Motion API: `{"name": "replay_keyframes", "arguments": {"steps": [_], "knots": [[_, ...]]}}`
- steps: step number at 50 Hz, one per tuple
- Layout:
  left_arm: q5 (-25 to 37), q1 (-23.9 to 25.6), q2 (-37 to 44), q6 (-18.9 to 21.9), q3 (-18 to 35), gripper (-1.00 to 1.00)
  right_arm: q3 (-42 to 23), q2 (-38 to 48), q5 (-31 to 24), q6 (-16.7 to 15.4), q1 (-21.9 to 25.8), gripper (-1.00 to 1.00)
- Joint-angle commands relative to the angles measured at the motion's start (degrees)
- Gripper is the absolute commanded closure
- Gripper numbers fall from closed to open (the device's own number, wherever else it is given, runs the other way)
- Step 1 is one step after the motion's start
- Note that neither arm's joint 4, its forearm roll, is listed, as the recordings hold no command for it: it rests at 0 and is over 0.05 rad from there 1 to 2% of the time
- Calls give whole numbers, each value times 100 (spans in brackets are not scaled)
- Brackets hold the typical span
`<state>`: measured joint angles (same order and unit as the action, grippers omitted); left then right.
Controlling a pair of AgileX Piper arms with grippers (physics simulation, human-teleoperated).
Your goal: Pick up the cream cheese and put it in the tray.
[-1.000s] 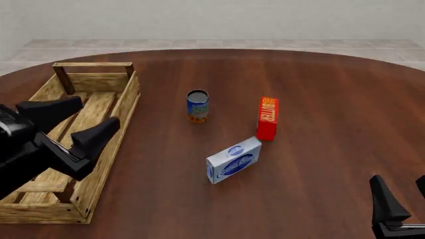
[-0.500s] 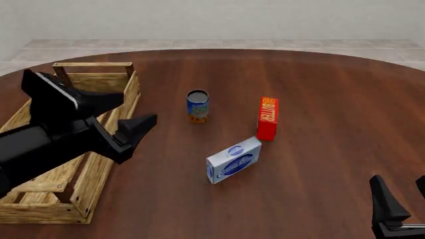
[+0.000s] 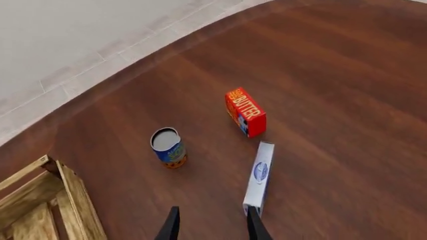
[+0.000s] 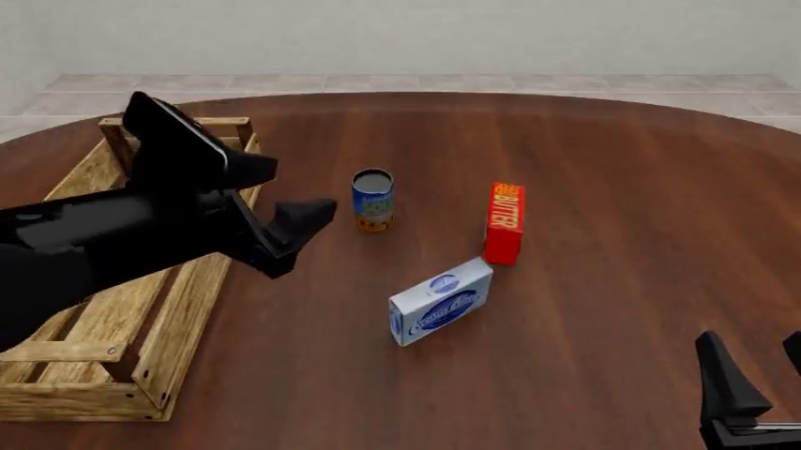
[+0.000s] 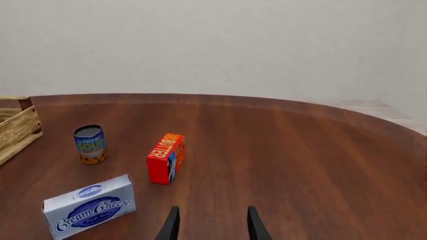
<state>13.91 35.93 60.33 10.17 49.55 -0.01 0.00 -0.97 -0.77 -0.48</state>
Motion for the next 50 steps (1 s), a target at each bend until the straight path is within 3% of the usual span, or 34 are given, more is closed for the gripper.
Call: {"name": "replay_keyframes", "arguments": {"steps": [1,11,16,20,22,29,50], "knots": [[184,136,441,150,257,-100,0,0,-33,-29,-19,-100],[625,272,669,171,690,-100,0,0,-42,-109,-11,-100],[685,301,790,388,777,-100,0,0,-44,-131,-13,-100],[761,440,912,142,935,-100,0,0,-43,-125,-22,-100],[628,413,989,426,794,-100,0,0,-39,-111,-33,-100],[632,476,1177,328,866,-100,0,0,-35,-142,-23,-100],[706,716,1713,535,1008,-100,1,0,-56,-90,-35,-100]]}}
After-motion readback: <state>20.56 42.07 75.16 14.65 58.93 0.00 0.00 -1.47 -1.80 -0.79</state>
